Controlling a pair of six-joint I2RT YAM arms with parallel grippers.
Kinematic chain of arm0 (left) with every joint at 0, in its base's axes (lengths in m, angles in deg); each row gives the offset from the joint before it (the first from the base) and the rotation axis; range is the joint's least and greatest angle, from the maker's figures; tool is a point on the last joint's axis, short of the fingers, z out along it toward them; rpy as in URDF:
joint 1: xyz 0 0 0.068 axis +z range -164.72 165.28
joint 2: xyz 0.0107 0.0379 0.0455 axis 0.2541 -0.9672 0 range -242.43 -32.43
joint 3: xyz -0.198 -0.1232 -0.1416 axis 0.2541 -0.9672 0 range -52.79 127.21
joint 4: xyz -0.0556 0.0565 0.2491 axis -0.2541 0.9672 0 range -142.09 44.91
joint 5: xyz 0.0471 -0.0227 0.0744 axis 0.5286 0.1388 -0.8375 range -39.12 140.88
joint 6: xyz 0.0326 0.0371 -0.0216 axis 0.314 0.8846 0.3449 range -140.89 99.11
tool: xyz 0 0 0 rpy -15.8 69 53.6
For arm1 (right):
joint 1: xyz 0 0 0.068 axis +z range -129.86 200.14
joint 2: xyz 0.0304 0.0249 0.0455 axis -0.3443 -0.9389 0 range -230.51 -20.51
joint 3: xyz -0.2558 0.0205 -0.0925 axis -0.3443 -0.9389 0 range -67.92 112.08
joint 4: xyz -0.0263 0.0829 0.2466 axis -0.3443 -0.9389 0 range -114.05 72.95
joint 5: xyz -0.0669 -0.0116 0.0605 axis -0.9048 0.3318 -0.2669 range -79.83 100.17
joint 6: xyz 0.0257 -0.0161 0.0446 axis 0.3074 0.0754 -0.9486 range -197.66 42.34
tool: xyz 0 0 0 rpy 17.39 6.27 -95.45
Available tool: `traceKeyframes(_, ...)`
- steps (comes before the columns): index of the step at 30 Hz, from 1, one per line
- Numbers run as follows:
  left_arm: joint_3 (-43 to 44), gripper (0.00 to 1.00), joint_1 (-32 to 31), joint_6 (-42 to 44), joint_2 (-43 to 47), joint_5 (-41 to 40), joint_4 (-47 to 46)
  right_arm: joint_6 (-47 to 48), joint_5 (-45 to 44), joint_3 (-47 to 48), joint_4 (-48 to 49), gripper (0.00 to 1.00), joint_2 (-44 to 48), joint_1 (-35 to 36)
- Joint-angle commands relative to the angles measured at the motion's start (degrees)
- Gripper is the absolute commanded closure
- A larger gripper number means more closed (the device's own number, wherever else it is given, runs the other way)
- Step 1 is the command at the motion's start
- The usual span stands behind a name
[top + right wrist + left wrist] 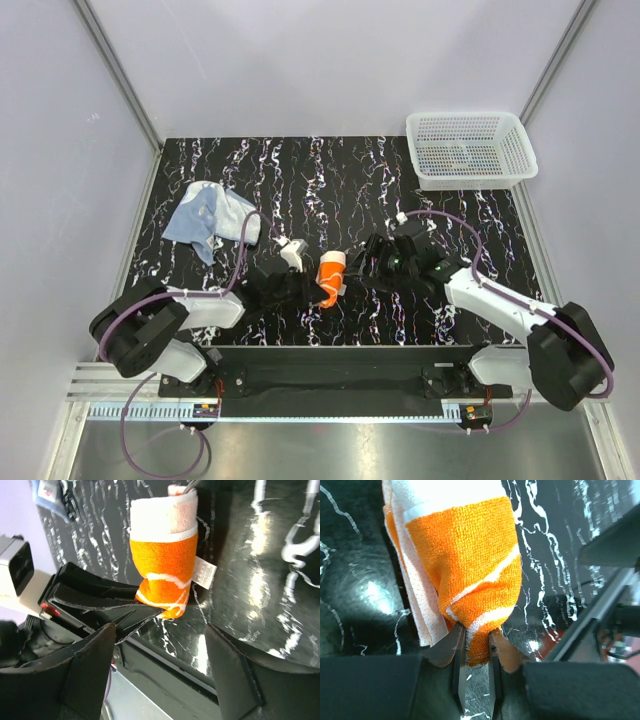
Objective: Roll the towels
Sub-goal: Roll the towel, then place the rolled towel into the container
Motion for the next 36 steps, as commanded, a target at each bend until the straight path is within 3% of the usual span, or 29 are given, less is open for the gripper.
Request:
traceKeyframes(1,-2.81,1.00,2.45,-3.47,0.28,7.10,-5.99,-1.39,5.42,-2.20,12.71,0.20,-2.90,-0.31)
traceKeyframes(7,-6.68,1.00,6.58,-8.13,-2.61,12.20,-14.43,-0.42,7.80,-4.75,25.10,0.14,-8.88,-0.23)
traceKeyframes(16,-8.70,1.00,11.24,-11.82,-8.15,17.47,-23.31,0.54,10.70,-8.09,38.82,0.15,-18.37,-0.22)
traceKeyframes(27,-8.17,1.00,12.65,-11.21,-9.12,18.62,-22.70,1.25,12.64,-7.48,46.56,0.21,-29.71,-0.05)
traceKeyframes(36,-8.79,1.00,14.06,-12.09,-12.02,21.69,-27.18,3.35,12.37,-7.04,47.71,0.22,-30.51,0.30)
